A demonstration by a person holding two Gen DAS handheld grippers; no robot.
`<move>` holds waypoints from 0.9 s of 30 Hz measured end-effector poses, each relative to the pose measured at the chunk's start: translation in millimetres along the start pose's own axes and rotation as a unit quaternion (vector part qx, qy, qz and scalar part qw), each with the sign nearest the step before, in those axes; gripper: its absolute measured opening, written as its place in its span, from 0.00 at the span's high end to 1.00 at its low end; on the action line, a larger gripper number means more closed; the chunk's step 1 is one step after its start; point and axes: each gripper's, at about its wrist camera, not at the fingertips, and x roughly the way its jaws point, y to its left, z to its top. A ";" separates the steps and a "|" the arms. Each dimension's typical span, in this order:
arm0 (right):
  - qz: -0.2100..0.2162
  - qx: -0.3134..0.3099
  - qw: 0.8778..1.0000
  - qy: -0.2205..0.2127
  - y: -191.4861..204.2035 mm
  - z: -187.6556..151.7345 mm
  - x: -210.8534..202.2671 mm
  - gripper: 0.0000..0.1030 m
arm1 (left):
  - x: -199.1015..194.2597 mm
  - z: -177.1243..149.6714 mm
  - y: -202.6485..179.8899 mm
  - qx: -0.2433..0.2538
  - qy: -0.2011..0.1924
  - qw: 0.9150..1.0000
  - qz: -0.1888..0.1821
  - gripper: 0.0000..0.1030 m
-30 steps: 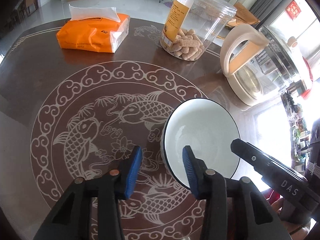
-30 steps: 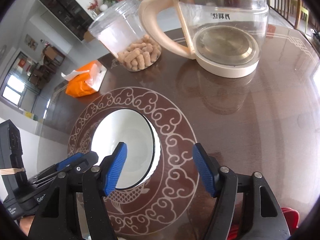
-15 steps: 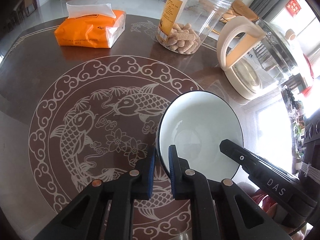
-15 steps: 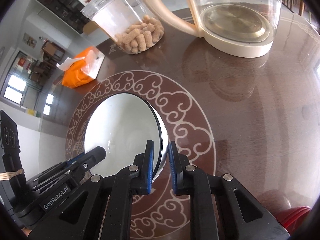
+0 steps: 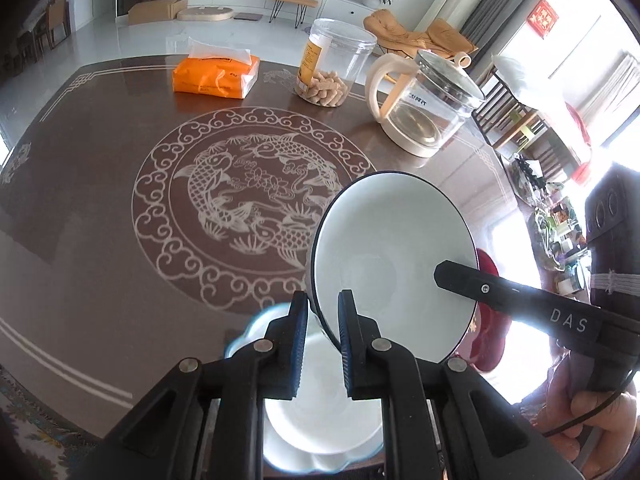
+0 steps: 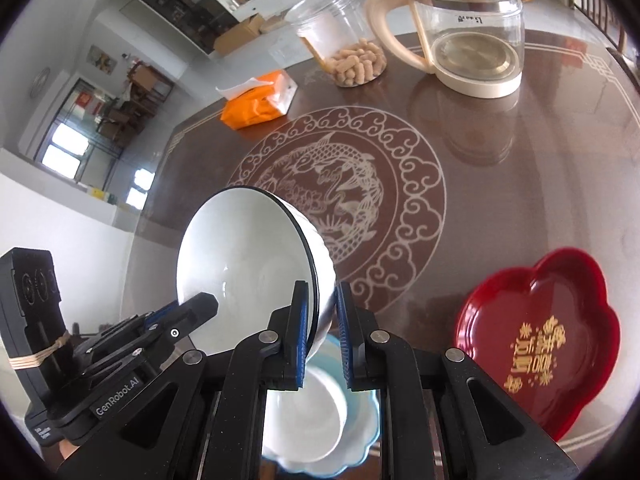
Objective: Organize plates and bowls
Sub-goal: 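Lift the striped bowl with the right gripper and lower it into the small bowl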
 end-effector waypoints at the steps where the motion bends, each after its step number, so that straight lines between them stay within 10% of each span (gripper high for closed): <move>1: -0.001 -0.001 1.000 0.006 2.3 -10.3 -1.8 0.84 | -3.9 -10.8 2.1 -0.001 0.000 1.000 0.000 0.87; 27: -0.032 -0.014 0.999 0.028 -4.2 -94.7 38.6 0.84 | 26.5 -93.4 18.3 -0.003 0.029 0.999 0.033 0.87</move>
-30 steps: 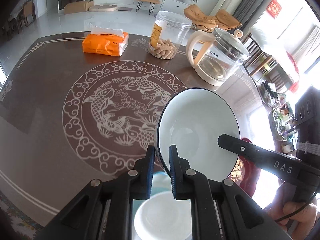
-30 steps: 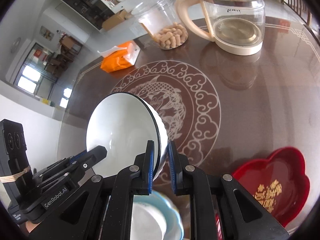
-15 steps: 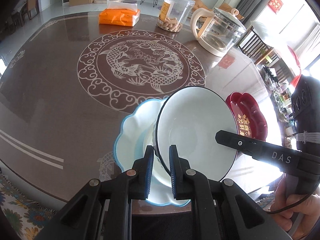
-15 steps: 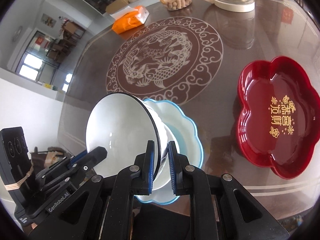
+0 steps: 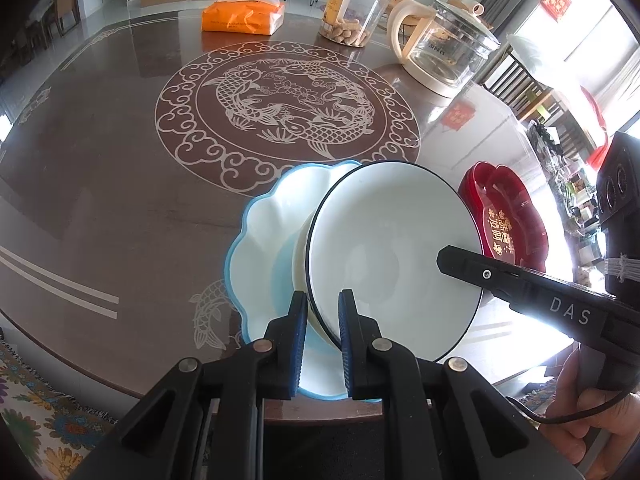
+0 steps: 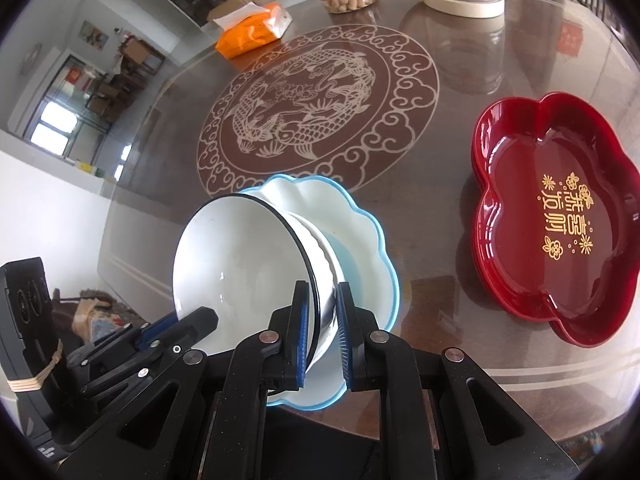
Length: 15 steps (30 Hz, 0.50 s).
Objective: Organize plates and bowls
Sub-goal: 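Lift the striped bowl with the right gripper and lower it into the small bowl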
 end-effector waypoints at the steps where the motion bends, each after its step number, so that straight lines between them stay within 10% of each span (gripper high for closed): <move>1: -0.003 -0.003 1.000 -0.002 0.8 -0.4 0.1 0.84 | -0.2 -0.2 -0.8 0.003 -0.001 1.000 0.003 0.87; 15: -0.050 -0.080 0.994 -0.051 17.8 -7.1 -0.6 0.82 | -10.3 6.5 -4.4 0.024 -0.032 0.999 0.036 0.85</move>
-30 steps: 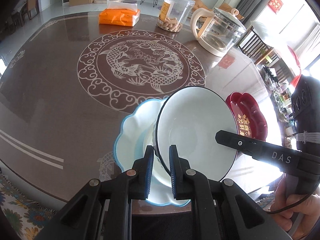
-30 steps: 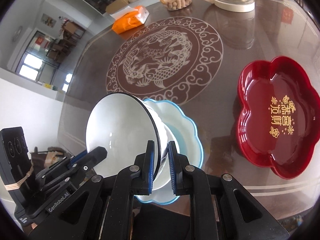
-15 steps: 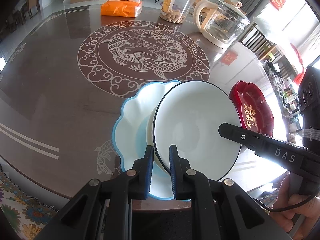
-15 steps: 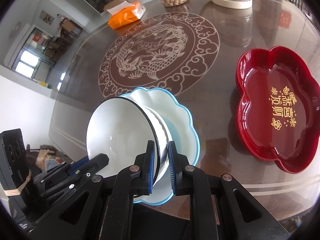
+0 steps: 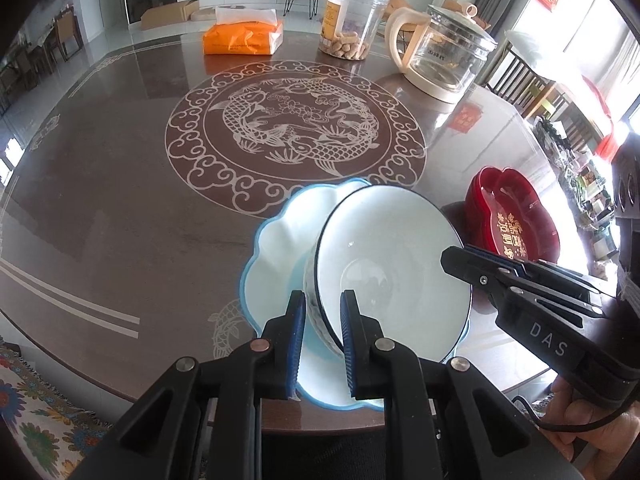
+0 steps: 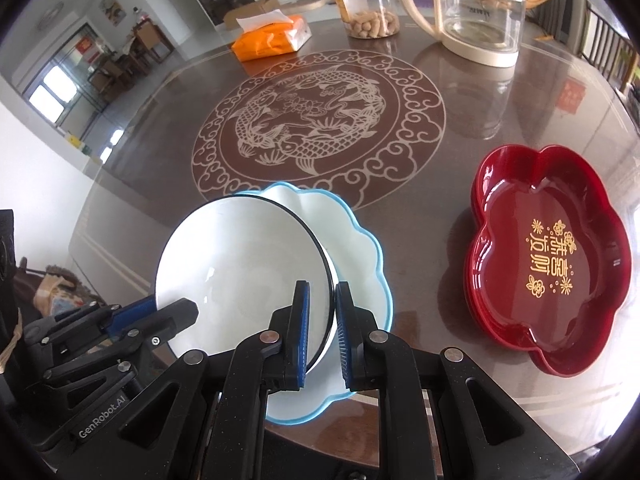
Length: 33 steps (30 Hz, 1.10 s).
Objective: Organize plates and bowls
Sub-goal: 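Lift the striped bowl with the right gripper and lower it into the small bowl, then open the right gripper and pull it back from the nested bowls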
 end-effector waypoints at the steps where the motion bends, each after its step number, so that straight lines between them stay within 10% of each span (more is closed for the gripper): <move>1: -0.001 -0.003 1.000 -0.007 0.2 0.1 -1.9 0.81 | -3.2 1.7 1.5 -0.001 -0.007 1.000 0.002 0.85; 4: 0.002 -0.004 0.999 -0.031 -0.2 1.1 -11.5 0.78 | -13.8 5.5 6.8 -0.005 -0.029 0.999 0.011 0.79; 6: 0.000 -0.001 0.999 -0.052 -2.0 0.5 -21.9 0.57 | -21.3 5.2 11.1 -0.006 -0.048 0.999 0.022 0.73; 10: -0.031 -0.007 0.994 -0.104 -2.3 -7.1 -43.6 0.42 | -25.1 3.4 17.2 -0.014 -0.085 0.995 0.048 0.36; 25: -0.010 0.017 0.993 -0.117 -15.1 -30.2 -56.0 0.41 | -5.2 5.7 26.1 -0.028 -0.084 0.992 0.090 0.36; 33: -0.094 -0.026 0.980 -0.173 -6.4 4.8 -39.8 0.41 | -0.5 16.6 19.6 -0.027 -0.098 0.989 0.110 0.30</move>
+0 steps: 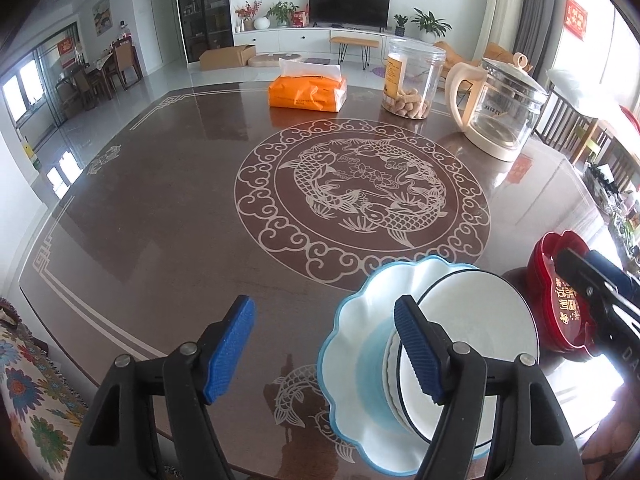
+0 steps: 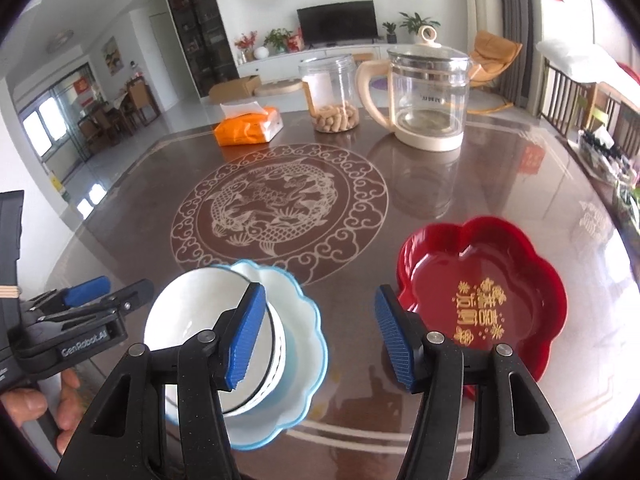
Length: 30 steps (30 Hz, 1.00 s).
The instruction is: Organize plates and bowls
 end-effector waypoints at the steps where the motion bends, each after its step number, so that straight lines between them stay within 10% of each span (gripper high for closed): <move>1: -0.008 -0.011 1.000 -0.009 3.9 5.2 6.7 0.41 | 3.0 -0.1 -0.2 0.000 0.002 1.000 0.006 0.30; 14: -0.008 -0.044 0.998 0.051 22.2 4.0 62.0 0.41 | 30.9 0.2 11.9 -0.019 0.030 0.999 0.009 0.30; 30: -0.091 -0.059 0.994 0.003 14.7 -5.2 -15.2 0.35 | -32.8 -15.1 34.3 -0.049 -0.028 0.998 -0.017 0.25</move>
